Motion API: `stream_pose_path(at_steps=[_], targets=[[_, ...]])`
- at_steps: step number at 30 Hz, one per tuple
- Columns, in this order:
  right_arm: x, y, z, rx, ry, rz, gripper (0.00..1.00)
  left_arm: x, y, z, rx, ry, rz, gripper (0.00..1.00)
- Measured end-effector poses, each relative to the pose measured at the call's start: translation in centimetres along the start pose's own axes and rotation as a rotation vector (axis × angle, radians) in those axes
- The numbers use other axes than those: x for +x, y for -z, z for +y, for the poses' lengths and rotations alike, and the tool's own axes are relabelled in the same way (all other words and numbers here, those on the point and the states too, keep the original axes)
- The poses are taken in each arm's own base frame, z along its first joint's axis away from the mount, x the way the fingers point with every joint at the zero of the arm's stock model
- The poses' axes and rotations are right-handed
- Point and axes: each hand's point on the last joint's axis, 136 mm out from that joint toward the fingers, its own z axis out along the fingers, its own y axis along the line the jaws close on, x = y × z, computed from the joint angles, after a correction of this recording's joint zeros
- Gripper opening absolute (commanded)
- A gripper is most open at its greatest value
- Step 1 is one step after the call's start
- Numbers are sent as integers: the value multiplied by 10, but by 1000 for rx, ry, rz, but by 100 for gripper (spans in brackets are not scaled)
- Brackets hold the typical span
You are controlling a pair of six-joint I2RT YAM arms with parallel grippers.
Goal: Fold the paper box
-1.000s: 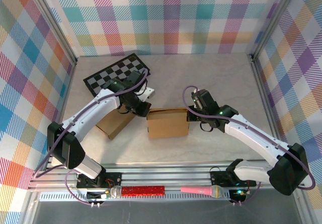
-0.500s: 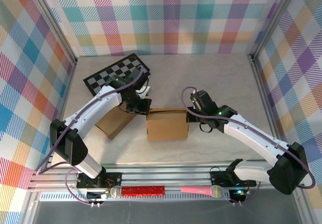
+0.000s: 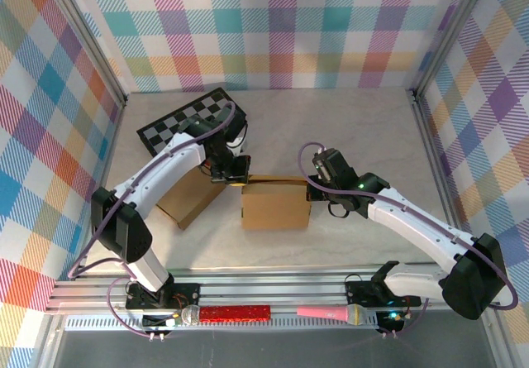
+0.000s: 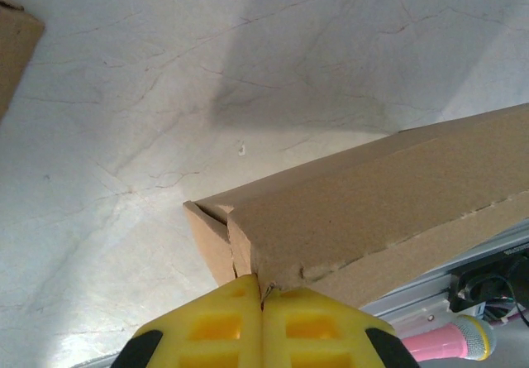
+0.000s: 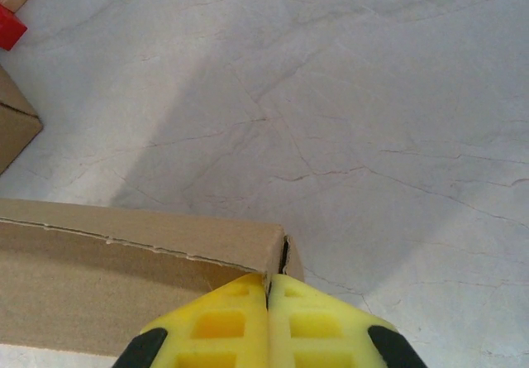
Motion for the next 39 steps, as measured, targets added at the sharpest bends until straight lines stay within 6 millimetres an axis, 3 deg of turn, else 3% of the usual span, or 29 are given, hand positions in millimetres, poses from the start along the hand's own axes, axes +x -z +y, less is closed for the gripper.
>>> stream_pose_path(at_steps=[39], targets=[[1,-1,-6,34,5,1,0,-2,0,-7,137,126,142,0]])
